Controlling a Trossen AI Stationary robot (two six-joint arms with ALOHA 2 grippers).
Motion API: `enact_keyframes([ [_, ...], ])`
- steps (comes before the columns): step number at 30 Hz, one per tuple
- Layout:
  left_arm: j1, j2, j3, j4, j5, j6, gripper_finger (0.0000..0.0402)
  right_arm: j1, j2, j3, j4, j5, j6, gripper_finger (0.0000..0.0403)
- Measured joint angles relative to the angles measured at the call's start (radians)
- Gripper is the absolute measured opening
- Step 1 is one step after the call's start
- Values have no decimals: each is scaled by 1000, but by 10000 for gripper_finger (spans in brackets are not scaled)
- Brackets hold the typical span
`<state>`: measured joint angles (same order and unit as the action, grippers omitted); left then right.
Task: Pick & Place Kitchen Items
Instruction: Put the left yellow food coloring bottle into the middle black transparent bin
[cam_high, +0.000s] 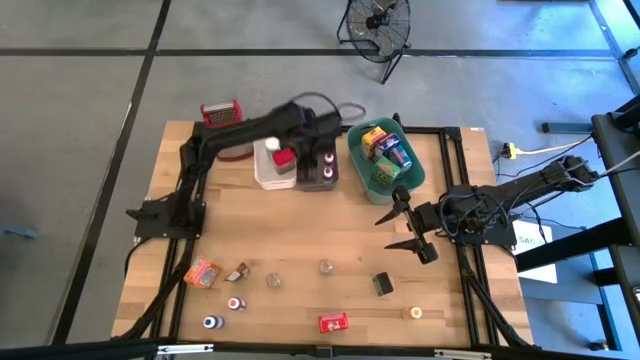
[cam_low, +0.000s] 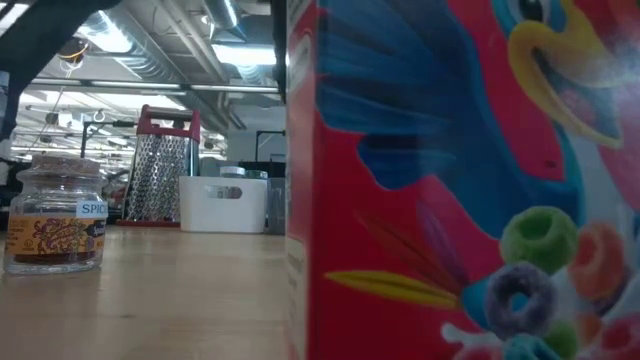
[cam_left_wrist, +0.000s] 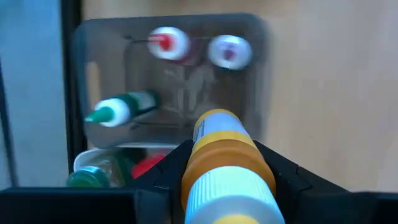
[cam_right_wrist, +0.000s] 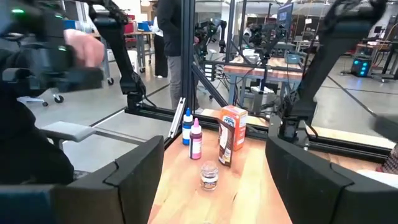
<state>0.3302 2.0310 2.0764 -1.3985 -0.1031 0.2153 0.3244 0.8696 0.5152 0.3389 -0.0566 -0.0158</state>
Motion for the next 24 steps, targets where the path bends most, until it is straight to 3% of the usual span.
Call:
enact_keyframes([
  [5,88,0,-72,103,91,-59,135,0,0,0,-20,-8,-5,284],
  [10,90,1,-182,170,54,-76,135,18,0,0,-24,-85,-18,284],
  [24,131,1,-392,367,0,-176,135,84,0,0,5,-67,-19,284],
])
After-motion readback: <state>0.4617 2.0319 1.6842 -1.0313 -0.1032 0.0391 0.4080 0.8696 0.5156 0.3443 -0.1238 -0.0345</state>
